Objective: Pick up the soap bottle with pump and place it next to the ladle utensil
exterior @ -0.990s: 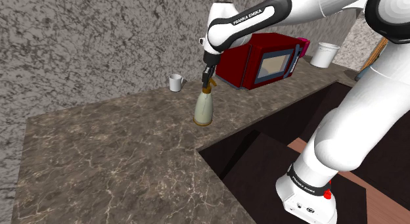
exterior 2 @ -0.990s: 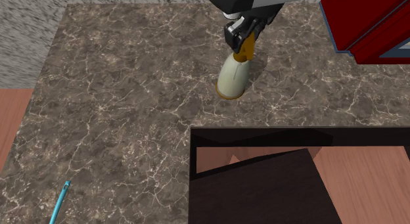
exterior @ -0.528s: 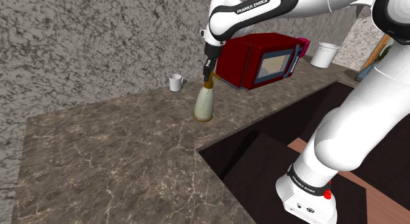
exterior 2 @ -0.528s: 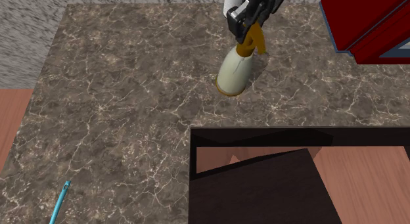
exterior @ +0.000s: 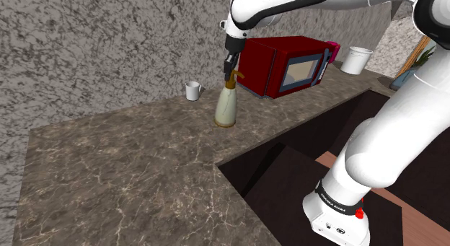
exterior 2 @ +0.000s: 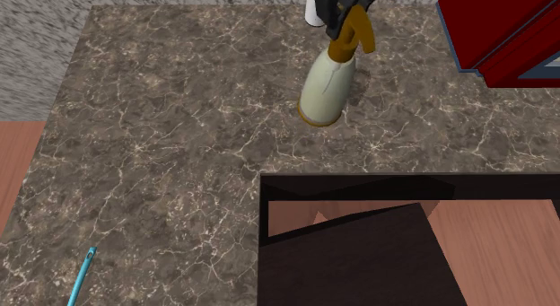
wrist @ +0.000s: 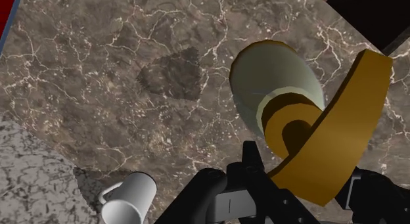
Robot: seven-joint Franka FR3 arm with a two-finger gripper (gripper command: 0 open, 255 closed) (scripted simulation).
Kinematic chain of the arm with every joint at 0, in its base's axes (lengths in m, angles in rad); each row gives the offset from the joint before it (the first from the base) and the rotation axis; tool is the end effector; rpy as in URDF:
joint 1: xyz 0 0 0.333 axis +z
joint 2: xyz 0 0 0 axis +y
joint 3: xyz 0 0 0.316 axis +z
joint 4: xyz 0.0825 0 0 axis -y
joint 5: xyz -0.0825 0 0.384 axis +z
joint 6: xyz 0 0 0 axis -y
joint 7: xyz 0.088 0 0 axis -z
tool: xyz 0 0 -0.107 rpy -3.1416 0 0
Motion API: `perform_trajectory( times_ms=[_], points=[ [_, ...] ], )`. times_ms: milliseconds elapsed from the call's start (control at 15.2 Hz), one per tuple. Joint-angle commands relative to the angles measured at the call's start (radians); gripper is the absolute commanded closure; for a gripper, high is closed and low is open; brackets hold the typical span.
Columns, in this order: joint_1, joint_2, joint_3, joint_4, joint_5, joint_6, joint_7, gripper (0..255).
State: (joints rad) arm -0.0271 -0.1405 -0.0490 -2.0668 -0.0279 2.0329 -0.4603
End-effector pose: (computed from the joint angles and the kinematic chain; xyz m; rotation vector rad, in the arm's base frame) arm 0.5234 -0.0424 0.5040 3.0314 0.6073 0.1512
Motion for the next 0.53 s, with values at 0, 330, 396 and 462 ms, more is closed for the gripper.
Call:
perform_trajectory(
  times_ms=[0, 330, 396, 462],
  points=[
    [0.0, -0.003, 0.0, 0.028, 0.0, -0.031, -0.001, 255],
    [0.0, -0.01, 0.0, 0.088, 0.001, -0.097, -0.002, 255],
    [0.0, -0.011, 0.0, 0.101, 0.001, -0.111, -0.003, 255],
    [0.0, -0.011, 0.0, 0.114, 0.001, -0.124, -0.003, 255]
  ],
)
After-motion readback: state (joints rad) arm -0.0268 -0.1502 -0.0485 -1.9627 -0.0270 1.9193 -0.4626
